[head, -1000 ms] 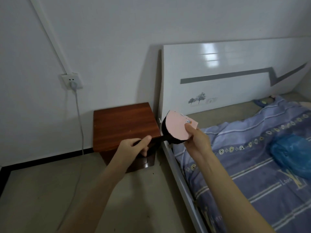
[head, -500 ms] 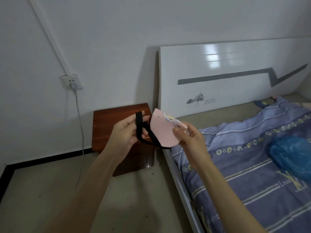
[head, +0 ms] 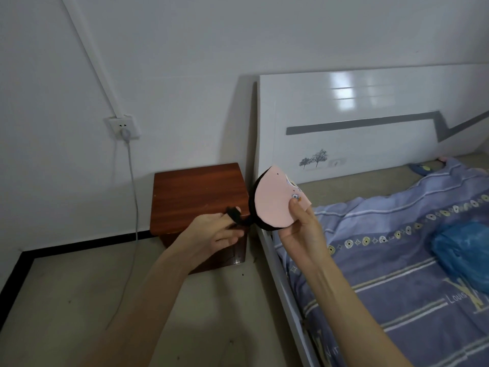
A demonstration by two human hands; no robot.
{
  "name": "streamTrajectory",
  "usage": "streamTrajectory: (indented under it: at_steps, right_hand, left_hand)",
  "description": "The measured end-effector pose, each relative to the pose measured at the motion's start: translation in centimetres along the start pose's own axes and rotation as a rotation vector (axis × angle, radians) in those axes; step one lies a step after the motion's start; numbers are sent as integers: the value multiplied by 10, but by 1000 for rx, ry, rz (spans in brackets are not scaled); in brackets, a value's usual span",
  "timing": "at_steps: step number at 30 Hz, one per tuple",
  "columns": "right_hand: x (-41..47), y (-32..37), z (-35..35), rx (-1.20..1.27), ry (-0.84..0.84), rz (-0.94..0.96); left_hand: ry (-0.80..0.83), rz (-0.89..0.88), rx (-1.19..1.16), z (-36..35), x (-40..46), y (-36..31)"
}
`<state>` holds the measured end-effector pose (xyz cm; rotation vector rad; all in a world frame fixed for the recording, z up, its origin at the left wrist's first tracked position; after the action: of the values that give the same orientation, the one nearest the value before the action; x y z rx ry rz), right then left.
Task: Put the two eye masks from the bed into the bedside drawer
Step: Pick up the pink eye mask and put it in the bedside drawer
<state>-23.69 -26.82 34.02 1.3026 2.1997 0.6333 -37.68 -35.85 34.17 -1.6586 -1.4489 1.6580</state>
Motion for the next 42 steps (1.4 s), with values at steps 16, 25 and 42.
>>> streamTrajectory:
  at_steps: [16,25,42]
  right_hand:
    - [7,-33,-4,-934,323,-107]
    - [27,-79,3,-1215,426,-212]
    - [138,-243,116,-962,-315,-548]
  left_hand:
    - [-99,-248,18,26,17,1]
    - [-335,-309,184,60,25,19]
    - [-337,102,217,194,188,150]
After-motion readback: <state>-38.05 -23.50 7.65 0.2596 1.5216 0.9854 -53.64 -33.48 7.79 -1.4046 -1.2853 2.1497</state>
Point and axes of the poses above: each hand's wrist, its own x-axis towards the middle knuckle, its own z-axis out of the back of the hand, y = z × x, the point moved 6 cm from there along x, towards the middle knuckle, and after that the axes turned 1 degree about -x, right-handed, at the moved point
